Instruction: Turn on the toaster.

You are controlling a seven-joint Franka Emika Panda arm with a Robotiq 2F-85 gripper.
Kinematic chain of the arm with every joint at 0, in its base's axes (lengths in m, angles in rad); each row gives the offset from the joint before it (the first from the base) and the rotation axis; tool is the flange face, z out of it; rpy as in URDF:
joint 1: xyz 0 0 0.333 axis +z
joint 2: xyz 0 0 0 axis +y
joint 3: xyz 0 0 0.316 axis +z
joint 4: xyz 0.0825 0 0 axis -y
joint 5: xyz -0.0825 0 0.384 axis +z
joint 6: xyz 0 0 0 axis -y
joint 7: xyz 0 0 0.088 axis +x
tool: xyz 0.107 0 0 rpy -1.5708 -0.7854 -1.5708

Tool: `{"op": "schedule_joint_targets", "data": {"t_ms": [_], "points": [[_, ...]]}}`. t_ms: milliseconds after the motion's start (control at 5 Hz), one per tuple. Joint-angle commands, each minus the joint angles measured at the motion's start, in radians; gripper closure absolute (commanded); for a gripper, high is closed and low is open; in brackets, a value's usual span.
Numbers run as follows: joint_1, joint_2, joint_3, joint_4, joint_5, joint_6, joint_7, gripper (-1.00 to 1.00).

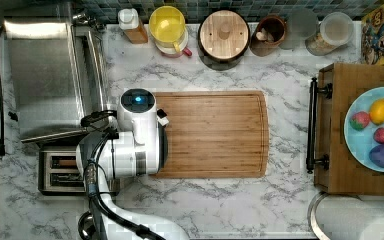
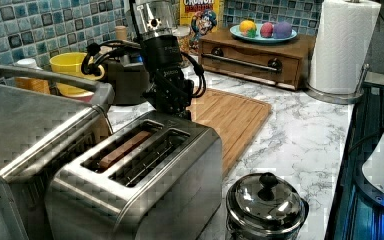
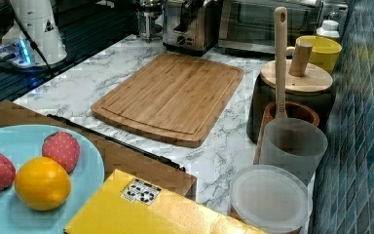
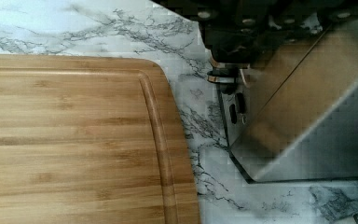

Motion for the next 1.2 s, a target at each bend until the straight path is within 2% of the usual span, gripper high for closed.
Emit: {"op": "schedule_joint_targets", "data": {"t_ms": [200, 1200], "points": [[0.014, 0.132, -0.013, -0.154, -0.025, 0.086, 0.062, 1.0], [0.031, 0.131, -0.029, -0.154, -0.019, 0.084, 0.058, 1.0]]}}
